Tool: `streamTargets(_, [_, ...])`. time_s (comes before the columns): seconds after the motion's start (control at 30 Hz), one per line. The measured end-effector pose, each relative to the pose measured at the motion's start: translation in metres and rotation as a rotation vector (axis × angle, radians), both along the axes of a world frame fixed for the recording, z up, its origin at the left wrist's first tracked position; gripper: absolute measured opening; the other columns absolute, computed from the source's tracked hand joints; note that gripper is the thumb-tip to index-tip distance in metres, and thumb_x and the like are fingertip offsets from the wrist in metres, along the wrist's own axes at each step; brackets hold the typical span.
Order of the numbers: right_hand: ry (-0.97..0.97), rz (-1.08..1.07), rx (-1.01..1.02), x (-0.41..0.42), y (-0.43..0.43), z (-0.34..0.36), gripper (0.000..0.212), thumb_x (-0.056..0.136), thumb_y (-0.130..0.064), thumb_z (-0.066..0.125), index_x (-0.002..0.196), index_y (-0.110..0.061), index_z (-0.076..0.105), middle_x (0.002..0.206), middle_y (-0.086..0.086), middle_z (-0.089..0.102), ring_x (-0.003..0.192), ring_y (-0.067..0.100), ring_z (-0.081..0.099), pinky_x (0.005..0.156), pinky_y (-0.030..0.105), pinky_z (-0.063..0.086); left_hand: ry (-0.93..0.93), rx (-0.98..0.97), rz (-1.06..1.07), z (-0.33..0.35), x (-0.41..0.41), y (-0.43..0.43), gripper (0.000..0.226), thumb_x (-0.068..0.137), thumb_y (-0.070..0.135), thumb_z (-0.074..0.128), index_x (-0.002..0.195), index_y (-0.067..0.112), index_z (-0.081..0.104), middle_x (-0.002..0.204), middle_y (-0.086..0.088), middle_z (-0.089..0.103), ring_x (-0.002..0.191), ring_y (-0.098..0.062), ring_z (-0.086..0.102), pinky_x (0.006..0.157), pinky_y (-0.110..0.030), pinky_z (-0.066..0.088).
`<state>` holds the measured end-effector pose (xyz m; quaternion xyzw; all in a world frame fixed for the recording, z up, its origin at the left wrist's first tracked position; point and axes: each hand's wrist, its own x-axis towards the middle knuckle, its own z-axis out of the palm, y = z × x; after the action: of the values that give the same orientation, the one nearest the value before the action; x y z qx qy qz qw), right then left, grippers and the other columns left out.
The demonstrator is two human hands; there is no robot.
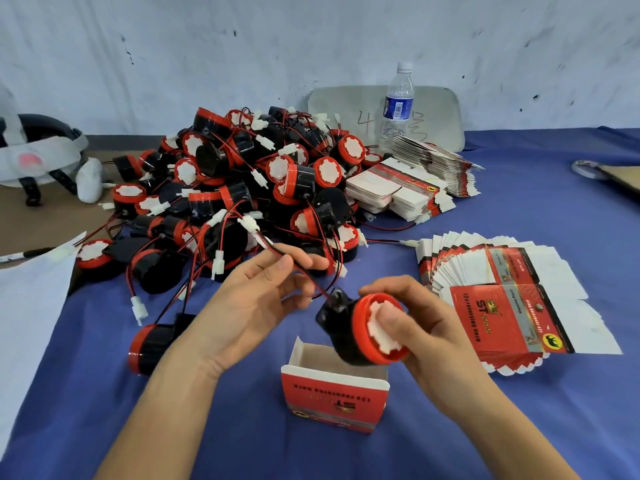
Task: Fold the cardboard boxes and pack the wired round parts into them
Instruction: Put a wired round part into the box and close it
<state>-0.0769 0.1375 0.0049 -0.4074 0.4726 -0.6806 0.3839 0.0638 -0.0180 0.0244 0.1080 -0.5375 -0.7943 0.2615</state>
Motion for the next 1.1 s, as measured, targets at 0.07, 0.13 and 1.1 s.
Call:
streamTargets(0.07, [0.158, 0.001, 0.038, 0.005, 0.001, 0.000, 0.011, 0.080, -0.025, 0.067, 0.091, -0.024, 0.070, 0.086, -0.004, 0.069, 0.075, 0.008, 0.065, 0.063, 0.018, 0.050, 0.006, -0.028, -0.090, 0.001, 0.006, -0.004, 0.019, 0.075, 0.037, 0.080, 0.083, 0.021, 0.074, 0.094, -0.002, 0.071, 0.075, -0.011, 0.064, 0.071, -0.024, 0.054])
streamTargets(0.13, [0.354, 0.003, 0.075, 0.007, 0.002, -0.001, 0.011, 0.081, -0.026, 0.069, 0.092, -0.024, 0.070, 0.089, -0.003, 0.065, 0.078, 0.012, 0.064, 0.067, 0.021, 0.048, -0.049, -0.113, -0.154, 0.000, 0.010, -0.007, 0.025, 0.073, 0.042, 0.080, 0.087, 0.022, 0.075, 0.085, 0.001, 0.069, 0.075, -0.011, 0.064, 0.073, -0.022, 0.052])
streamTargets(1.1, [0.860, 0.086, 0.327, -0.016, 0.006, 0.002, 0.048, 0.087, -0.052, 0.043, 0.085, -0.019, 0.078, 0.119, -0.022, 0.057, 0.105, 0.000, 0.057, 0.089, 0.025, 0.045, -0.535, -0.586, -0.278, 0.006, 0.009, 0.003, 0.028, 0.088, 0.017, 0.063, 0.105, 0.035, 0.075, 0.093, 0.002, 0.066, 0.090, 0.008, 0.059, 0.083, -0.005, 0.042])
